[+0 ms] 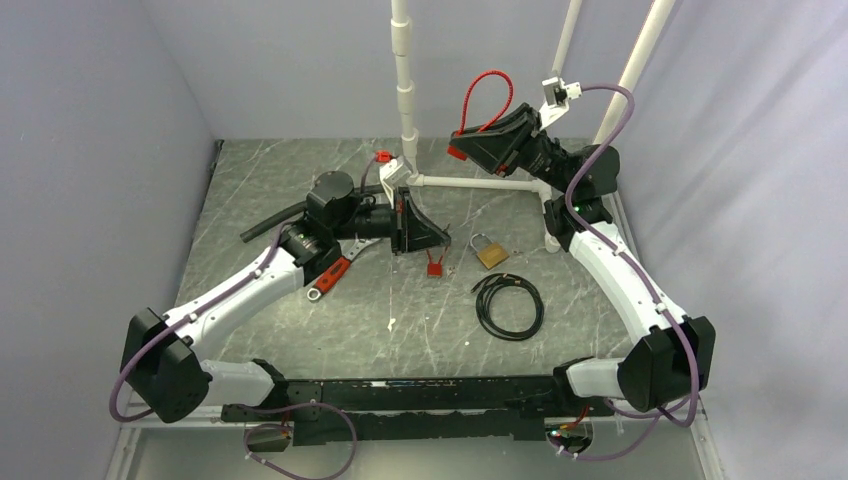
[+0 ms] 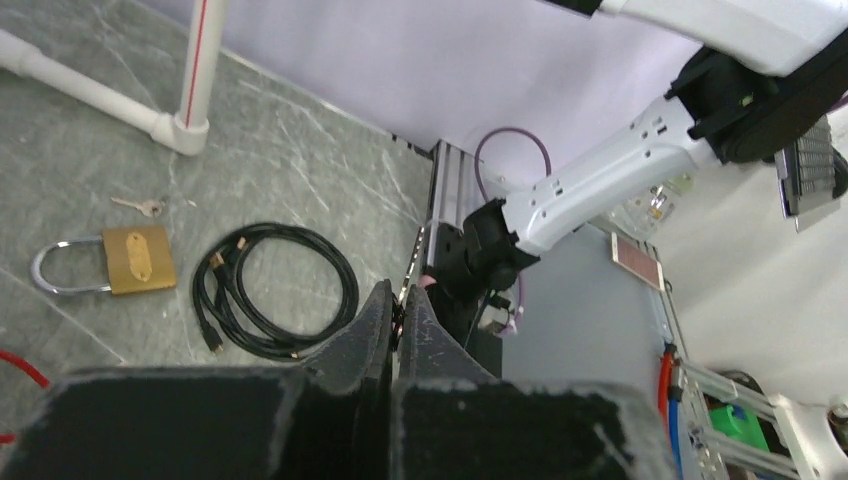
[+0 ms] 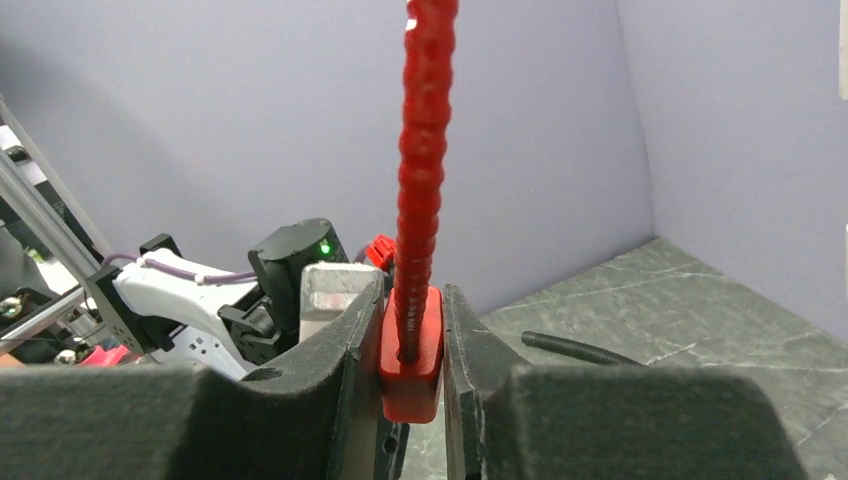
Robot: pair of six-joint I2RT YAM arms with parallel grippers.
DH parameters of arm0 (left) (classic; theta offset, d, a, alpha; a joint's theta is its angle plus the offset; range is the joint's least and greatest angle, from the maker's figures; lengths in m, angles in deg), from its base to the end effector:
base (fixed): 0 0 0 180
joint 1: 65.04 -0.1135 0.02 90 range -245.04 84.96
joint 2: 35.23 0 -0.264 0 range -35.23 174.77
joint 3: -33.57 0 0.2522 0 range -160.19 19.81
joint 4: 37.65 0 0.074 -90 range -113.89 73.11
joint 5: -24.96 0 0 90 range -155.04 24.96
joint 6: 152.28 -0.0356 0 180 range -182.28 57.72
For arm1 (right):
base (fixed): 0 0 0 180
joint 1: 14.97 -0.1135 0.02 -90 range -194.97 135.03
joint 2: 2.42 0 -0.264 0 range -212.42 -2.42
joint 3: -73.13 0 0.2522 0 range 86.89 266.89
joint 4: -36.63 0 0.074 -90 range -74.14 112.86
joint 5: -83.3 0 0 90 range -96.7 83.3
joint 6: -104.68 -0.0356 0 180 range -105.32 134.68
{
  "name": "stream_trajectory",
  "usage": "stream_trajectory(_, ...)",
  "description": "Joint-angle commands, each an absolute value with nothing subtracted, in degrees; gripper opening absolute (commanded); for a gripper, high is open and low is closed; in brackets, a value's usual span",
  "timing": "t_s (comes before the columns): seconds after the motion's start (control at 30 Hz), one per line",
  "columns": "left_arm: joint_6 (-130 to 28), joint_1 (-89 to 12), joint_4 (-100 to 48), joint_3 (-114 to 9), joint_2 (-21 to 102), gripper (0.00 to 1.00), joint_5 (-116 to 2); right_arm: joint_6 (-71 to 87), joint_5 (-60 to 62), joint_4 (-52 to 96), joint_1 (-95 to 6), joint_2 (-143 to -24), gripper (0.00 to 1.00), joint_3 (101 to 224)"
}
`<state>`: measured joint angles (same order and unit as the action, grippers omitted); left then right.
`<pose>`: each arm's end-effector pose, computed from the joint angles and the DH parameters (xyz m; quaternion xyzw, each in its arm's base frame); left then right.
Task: Lock with the key
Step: Remove the key from the lock, then place the lock at the center of the board.
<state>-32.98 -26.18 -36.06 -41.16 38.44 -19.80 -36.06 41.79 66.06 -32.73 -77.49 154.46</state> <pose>0.2154 -0.2060 0.3706 0.3244 0.6309 -0.5903 0.3850 0.2604 0.1114 0.4530 -0.2322 0.5027 0.6115 0.5651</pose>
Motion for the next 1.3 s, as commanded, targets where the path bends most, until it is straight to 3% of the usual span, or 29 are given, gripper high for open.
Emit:
stream_trajectory(0.0, -33.6, -26.4, -38.9, -39.3, 37.9, 0.00, -13.8, -36.4, 40.1, 70.6, -32.9, -77.0, 0.00, 155.9)
stream_trajectory(0.23, -32.5, -29.9, -35.2, -38.0, 35.9, 0.00, -13.1, -31.5, 45.1, 65.5, -33.0, -76.4, 0.00, 154.3)
stream_trajectory(0.43, -21.8, -45.9, -37.2, -32.5, 33.8, 0.00, -12.6, -26.0, 47.7, 53.2, -34.6, -77.3, 0.00, 150.9)
stream_trajectory(0.67, -31.2, -56.7, -24.2, -32.7, 29.4, 0.00, -20.8, -14.2, 40.5, 31.8, -42.6, -84.7, 0.00, 151.1)
stream_trajectory(0.8, -33.4, -60.3, -17.1, -33.4, 28.5, 0.00, -27.7, -17.3, 37.3, 32.1, -47.1, -92.0, 0.00, 151.0)
stream_trajectory(1.27, -34.2, -64.5, -13.4, -33.6, 27.6, 0.00, -27.5, -27.2, 33.0, 36.4, -52.0, -110.9, 0.08, 155.5)
